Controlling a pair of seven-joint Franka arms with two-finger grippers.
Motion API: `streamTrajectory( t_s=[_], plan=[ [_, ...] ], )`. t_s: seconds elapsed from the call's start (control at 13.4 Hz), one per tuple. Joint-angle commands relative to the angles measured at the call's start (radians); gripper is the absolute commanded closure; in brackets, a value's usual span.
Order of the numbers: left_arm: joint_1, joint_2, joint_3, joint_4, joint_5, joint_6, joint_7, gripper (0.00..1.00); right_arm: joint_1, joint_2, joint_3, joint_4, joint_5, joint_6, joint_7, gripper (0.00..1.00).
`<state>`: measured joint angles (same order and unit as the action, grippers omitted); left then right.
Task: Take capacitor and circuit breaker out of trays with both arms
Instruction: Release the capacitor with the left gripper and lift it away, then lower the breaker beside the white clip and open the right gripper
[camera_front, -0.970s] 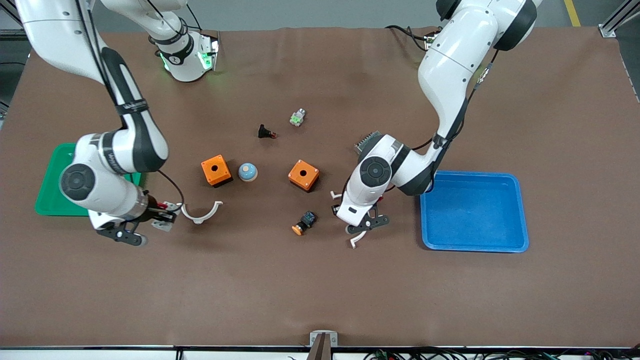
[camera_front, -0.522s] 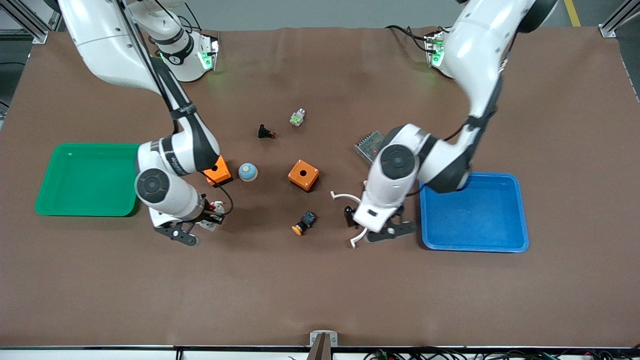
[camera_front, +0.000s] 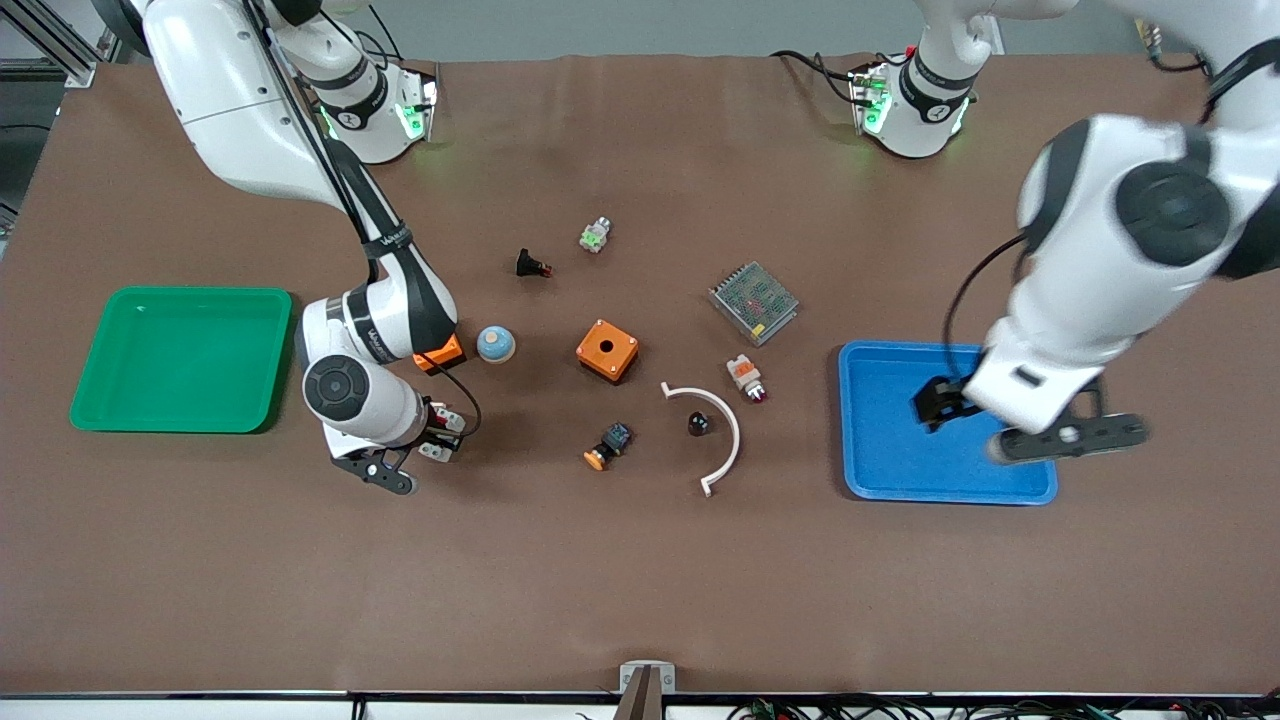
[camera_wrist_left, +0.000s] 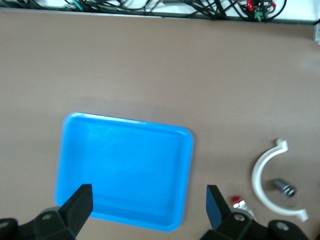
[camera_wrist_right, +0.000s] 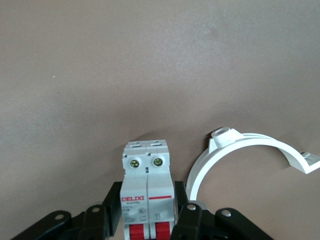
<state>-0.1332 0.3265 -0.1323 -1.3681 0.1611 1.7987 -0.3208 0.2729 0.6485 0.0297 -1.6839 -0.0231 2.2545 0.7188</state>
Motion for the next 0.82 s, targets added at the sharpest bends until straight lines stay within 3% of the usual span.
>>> streamTrajectory(
  t_s=[0.0, 0.07, 0.15, 0.22, 0.52, 0.75],
  plan=[
    [0.099, -0.102, -0.015, -0.042, -0.032, -0.085, 0.188, 0.0, 0.009, 0.017, 0.001, 0.05, 0.006, -0.012, 0.013, 0.49],
    [0.139, -0.136, -0.015, -0.043, -0.082, -0.12, 0.236, 0.0, 0.009, 0.017, 0.001, 0.055, 0.006, -0.012, 0.013, 0.45],
    [0.182, -0.165, -0.015, -0.048, -0.122, -0.158, 0.267, 0.0, 0.008, 0.016, 0.001, 0.065, 0.008, -0.015, 0.013, 0.3],
    [0.211, -0.188, -0.017, -0.051, -0.149, -0.195, 0.281, 0.0, 0.008, 0.013, -0.005, 0.09, 0.003, -0.029, 0.014, 0.0],
    [0.21, -0.303, -0.007, -0.143, -0.156, -0.222, 0.281, 0.0, -0.049, 0.002, -0.036, 0.171, -0.009, -0.134, 0.008, 0.0],
    [0.188, -0.372, -0.003, -0.213, -0.149, -0.222, 0.263, 0.0, -0.127, -0.055, -0.042, 0.213, -0.032, -0.255, -0.201, 0.0]
  ],
)
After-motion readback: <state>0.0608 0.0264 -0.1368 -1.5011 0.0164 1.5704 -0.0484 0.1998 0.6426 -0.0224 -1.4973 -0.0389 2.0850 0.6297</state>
